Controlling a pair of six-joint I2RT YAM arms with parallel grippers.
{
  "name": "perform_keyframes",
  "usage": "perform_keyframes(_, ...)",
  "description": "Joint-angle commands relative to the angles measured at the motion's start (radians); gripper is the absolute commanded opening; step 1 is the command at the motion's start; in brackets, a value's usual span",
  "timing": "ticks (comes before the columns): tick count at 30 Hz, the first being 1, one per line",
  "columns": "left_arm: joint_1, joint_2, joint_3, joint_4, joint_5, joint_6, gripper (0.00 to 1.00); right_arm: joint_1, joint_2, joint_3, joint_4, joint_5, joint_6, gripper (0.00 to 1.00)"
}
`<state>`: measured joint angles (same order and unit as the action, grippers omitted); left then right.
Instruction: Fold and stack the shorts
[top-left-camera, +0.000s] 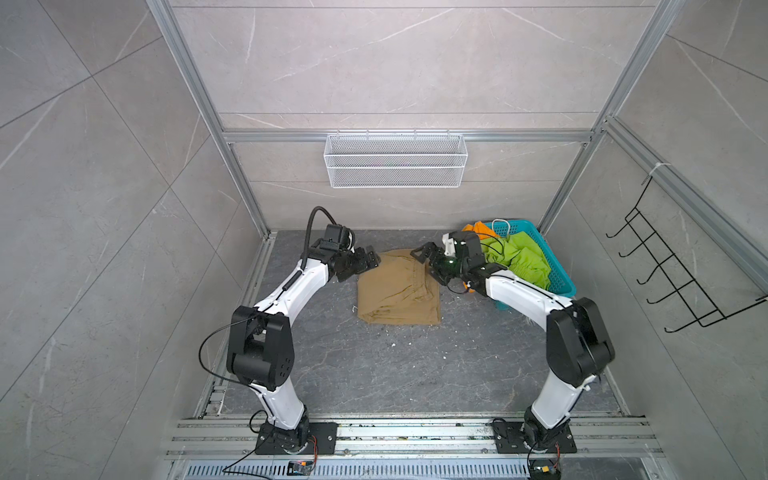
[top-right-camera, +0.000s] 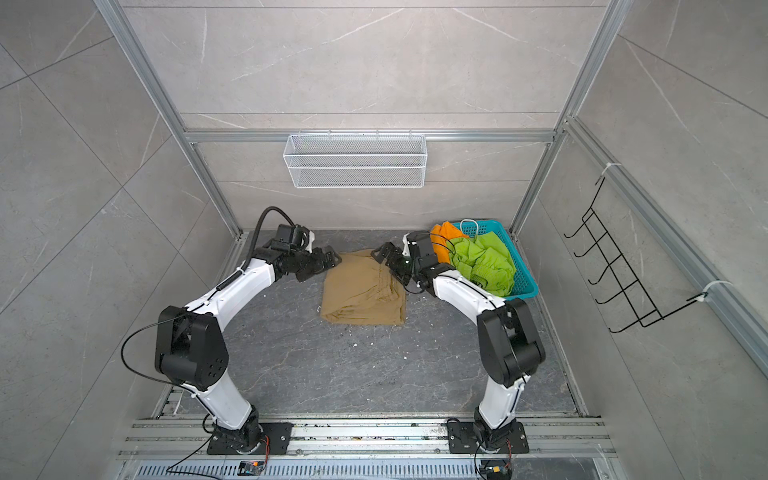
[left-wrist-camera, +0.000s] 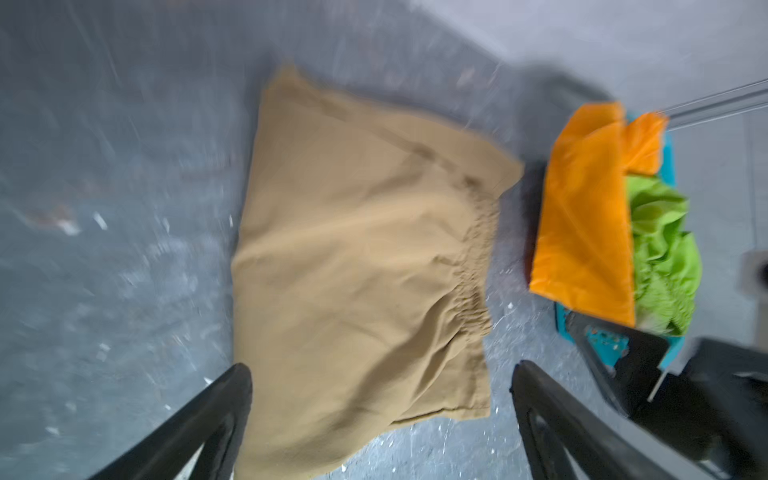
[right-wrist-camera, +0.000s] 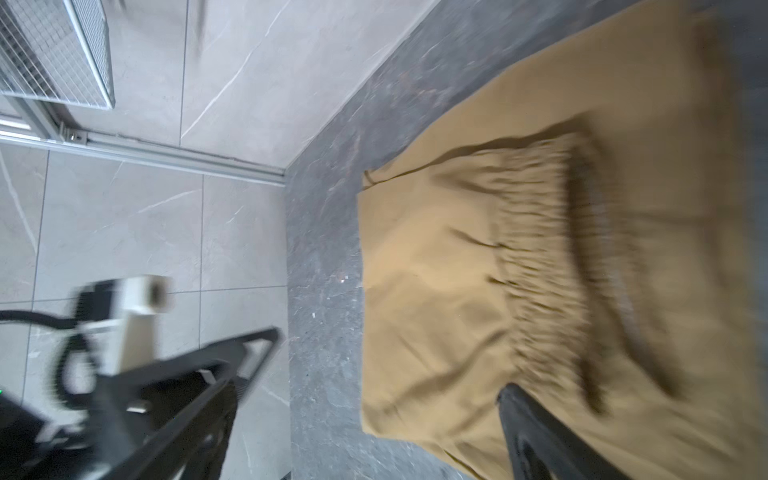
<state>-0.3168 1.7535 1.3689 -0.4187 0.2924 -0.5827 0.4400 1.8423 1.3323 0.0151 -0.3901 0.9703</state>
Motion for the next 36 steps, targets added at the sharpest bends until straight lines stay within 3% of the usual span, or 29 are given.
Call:
perform_keyframes(1,-0.029,-0.008,-0.067,0.139,0.115,-0.086,0.99,0.030,0.067,0.034,-0.109,0.027,-0.037,1.00)
perform_keyframes(8,-0.049,0.046,-0.206,0.260,0.172,-0.151,0.99,0.031,0.092,0.035,-0.303,0.211,-0.227,1.00)
perform_keyframes(13,-0.057,0.097,-0.280,0.325,0.169,-0.171,0.99,0.032,0.154,0.054,-0.306,0.188,-0.250,0.93)
perform_keyframes(18,-0.057,0.089,-0.277,0.294,0.144,-0.142,0.99,0.034,0.209,0.101,-0.328,0.191,-0.273,0.76)
perform_keyframes(20,-0.057,0.072,-0.264,0.272,0.138,-0.128,0.99,0.034,0.224,0.119,-0.338,0.192,-0.280,0.65)
perform_keyframes(21,-0.057,0.063,-0.255,0.260,0.133,-0.121,0.99,0.033,0.231,0.126,-0.342,0.191,-0.282,0.58)
perform_keyframes(24,-0.058,0.024,-0.213,0.196,0.110,-0.085,0.99,0.033,0.218,0.135,-0.343,0.191,-0.289,0.23)
perform_keyframes(26,-0.055,-0.008,-0.177,0.151,0.091,-0.063,1.00,0.034,0.178,0.139,-0.361,0.202,-0.295,0.08)
perform_keyframes(30,-0.049,-0.056,-0.134,0.115,0.061,-0.054,0.99,0.034,0.056,0.133,-0.421,0.245,-0.328,0.01)
perform_keyframes(36,-0.057,-0.005,-0.118,0.147,0.094,-0.081,0.99,0.032,-0.025,0.026,-0.448,0.300,-0.351,0.00)
